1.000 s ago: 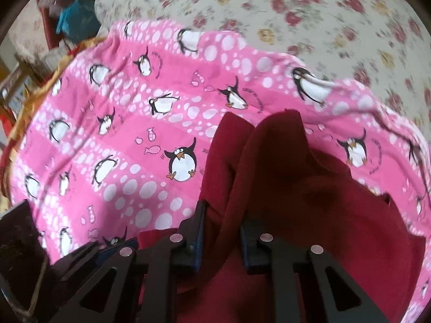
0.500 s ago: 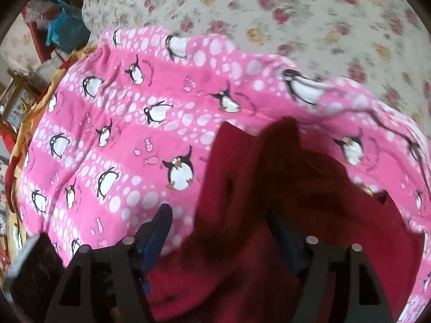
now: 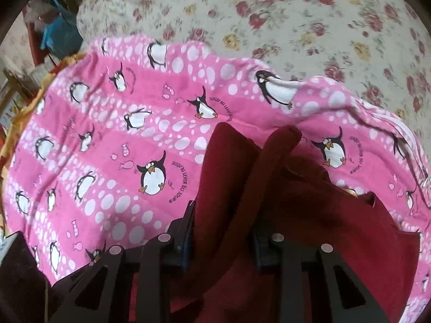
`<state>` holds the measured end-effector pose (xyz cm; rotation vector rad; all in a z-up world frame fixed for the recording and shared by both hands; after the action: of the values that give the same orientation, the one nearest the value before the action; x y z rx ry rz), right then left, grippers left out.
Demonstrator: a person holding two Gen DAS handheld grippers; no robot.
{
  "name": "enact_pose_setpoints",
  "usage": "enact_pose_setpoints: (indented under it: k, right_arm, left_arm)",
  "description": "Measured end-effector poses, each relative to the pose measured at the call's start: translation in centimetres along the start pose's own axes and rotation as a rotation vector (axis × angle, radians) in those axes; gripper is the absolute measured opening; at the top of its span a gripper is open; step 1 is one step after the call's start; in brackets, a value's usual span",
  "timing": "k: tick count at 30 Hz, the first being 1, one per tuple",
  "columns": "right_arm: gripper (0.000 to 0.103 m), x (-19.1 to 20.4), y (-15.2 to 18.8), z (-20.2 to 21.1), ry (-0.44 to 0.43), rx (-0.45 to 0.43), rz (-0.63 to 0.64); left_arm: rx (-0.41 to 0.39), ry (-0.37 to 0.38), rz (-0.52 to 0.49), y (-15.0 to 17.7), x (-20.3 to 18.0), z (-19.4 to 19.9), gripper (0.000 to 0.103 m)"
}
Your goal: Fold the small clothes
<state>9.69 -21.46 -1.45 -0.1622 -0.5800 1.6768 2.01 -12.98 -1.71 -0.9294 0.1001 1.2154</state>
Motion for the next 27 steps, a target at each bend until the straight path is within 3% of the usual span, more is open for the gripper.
enact_pose_setpoints:
  k: [1,2,4,6,10,15,20,27]
  right_arm:
    - [0.032,-0.2,0.1,0.1,-0.012,-0.01,-0.006]
    - [0.032,-0.3,0.2,0.2,-0.022,-0.017,-0.015]
    - [0.029,-0.6,0.4,0.4,-0.046,-0.031,-0.034]
    - [0.025,-0.9,0.6,0.9,-0.079,-0.055,-0.049]
    - [0.021,-1.4,0.8,2.7,-0.13,-0.113,-0.05]
    - [0.02,-3.3,1.4,6.1,-0.175,-0.169,-0.07]
    - [0.019,-6.6,2.2,10.8,-0.221,-0.241,-0.112]
    - [0.018,-12.9,4.9,15.1,-0.154,-0.259,-0.14]
  left_arm:
    - [-0.006,0.006,-0.019,0.0,-0.3,0.1,0.051]
    - [-0.011,-0.023,-0.05,0.1,-0.6,0.2,0.048]
    - [-0.003,-0.056,-0.082,0.4,-1.0,0.2,0.03]
    - [0.006,-0.079,-0.094,0.4,-1.3,0.1,0.025]
    - [0.016,-0.123,-0.152,-0.2,-3.1,0.3,0.019]
    - [-0.014,-0.15,-0.331,-0.5,-8.5,1.6,0.018]
    - [-0.007,-0.091,-0.42,-0.2,-13.9,1.5,0.016]
    - [0.041,-0.022,-0.502,2.0,-20.2,-1.5,0.016]
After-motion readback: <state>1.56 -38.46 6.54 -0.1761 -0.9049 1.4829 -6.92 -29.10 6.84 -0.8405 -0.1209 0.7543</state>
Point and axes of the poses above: each gripper's, at about its wrist camera, not at the fingertips, and z roughly against the way its jaws point, x to its left, y to its underside, the point moved 8 cm from there along -z, roughly the way its jaws point, and after that the axes turned 5 degrees about -y, right-handed, at the moved point
